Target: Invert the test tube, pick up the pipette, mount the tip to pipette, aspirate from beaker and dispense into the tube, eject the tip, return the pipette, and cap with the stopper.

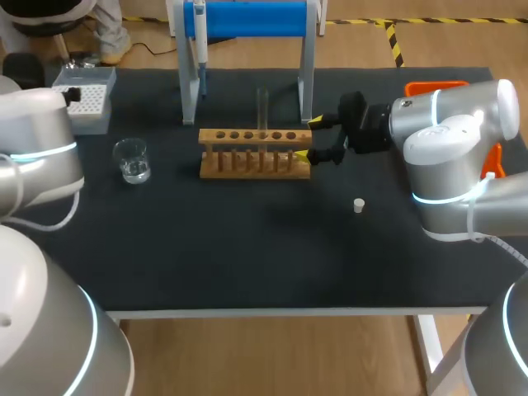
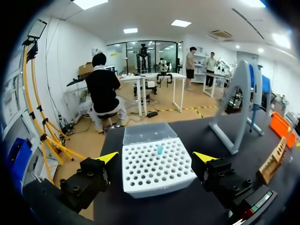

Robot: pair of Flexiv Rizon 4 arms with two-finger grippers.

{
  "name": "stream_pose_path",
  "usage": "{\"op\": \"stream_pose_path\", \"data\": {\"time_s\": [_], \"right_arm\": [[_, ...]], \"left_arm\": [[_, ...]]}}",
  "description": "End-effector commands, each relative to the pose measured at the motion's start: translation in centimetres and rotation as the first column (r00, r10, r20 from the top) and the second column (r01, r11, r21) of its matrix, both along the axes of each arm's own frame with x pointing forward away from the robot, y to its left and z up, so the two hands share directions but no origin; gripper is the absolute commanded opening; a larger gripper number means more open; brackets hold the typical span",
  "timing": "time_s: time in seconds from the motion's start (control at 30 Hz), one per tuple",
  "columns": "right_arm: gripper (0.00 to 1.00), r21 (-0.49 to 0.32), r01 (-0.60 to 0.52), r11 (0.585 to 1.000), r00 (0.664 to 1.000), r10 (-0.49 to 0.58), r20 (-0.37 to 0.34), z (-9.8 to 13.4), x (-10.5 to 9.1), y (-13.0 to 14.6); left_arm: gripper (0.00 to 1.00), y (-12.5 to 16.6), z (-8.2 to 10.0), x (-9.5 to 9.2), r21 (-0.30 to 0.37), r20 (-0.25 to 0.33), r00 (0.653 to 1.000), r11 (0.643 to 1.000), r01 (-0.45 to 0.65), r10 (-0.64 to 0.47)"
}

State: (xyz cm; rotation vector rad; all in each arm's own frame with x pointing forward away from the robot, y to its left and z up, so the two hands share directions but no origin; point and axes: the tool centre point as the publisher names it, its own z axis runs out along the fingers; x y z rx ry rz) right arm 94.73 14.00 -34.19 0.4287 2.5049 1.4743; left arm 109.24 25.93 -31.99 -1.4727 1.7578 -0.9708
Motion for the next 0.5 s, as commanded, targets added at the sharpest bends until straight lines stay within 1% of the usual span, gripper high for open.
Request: {"op": "stream_pose_path", "data": {"time_s": [0.03,0.3,0.5], "right_arm": [[1.00,-0.001,0.000,1.000,1.000,0.000,0.000,0.0,0.0,0.0],[1.00,-0.001,0.000,1.000,1.000,0.000,0.000,0.0,0.0,0.0],[1.00,-0.001,0.000,1.000,1.000,0.000,0.000,0.0,0.0,0.0]], "left_arm": [[1.00,-0.3,-1.1,2.2,0.005,-0.008,1.000,1.000,-0.010,0.010],[1.00,-1.0,-1.9,3.9,0.006,-0.016,1.000,1.000,-0.007,0.008],[1.00,-1.1,-2.9,4.7,0.004,-0.030,0.999,1.000,-0.029,0.029]]}}
